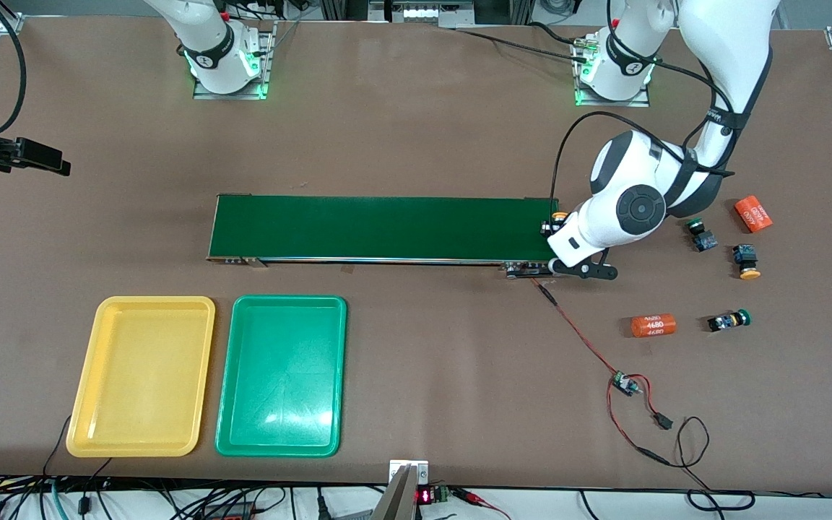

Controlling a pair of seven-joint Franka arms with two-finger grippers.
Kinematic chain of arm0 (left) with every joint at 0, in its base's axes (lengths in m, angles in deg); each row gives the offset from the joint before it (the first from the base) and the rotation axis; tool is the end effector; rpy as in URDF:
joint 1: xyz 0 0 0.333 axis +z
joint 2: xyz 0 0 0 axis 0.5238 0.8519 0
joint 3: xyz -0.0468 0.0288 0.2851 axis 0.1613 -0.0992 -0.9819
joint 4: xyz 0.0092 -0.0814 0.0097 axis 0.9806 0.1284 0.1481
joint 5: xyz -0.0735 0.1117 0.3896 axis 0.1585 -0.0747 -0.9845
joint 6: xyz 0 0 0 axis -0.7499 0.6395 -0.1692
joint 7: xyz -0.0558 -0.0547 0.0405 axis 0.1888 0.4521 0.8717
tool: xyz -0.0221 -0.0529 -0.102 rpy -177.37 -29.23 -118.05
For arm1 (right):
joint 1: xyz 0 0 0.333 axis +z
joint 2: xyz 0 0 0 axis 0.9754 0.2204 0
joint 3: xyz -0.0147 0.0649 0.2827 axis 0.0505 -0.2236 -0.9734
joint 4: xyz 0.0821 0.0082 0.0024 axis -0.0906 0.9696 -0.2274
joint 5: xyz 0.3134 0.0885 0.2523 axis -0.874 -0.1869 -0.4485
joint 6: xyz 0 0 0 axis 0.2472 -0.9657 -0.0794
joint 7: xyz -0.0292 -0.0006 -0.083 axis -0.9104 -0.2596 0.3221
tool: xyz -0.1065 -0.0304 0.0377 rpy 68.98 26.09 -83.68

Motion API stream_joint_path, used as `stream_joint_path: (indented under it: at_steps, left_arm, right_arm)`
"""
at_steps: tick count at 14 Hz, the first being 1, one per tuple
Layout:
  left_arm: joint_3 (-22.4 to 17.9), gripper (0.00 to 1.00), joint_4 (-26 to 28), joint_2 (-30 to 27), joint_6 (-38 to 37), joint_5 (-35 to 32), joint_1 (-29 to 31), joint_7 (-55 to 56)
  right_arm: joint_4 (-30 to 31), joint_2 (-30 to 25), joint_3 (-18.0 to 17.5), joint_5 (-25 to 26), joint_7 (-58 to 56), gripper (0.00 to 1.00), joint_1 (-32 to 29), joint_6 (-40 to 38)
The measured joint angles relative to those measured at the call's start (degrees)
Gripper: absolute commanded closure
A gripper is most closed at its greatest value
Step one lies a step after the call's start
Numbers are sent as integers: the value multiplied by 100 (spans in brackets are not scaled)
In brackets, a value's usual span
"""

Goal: Sort buttons by color to trays
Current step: 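Carry the button onto the conveyor belt and open the left gripper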

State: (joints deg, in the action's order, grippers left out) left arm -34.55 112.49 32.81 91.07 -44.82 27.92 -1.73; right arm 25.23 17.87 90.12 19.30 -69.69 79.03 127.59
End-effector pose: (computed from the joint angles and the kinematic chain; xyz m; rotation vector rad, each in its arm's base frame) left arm 0.5453 -0.2085 0.2144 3.0429 -0.1285 -0.4082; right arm 0.5732 -0.0522 0.5367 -3.1093 0.0819 0.3284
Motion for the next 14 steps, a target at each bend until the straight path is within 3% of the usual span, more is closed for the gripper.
stream_joint_path:
  at_steps: [7, 11, 14]
  left_arm:
    - [60, 100, 0, 34, -1, 0, -547, 733]
    - [48, 100, 16, 37, -23, 0, -566, 772]
    - [47, 91, 52, 47, -24, 0, -566, 774]
  right_arm:
    - [0, 1, 0, 0, 0, 0, -2, 0]
    - [0, 1, 0, 0, 0, 0, -2, 0]
    - [0, 1, 0, 0, 0, 0, -2, 0]
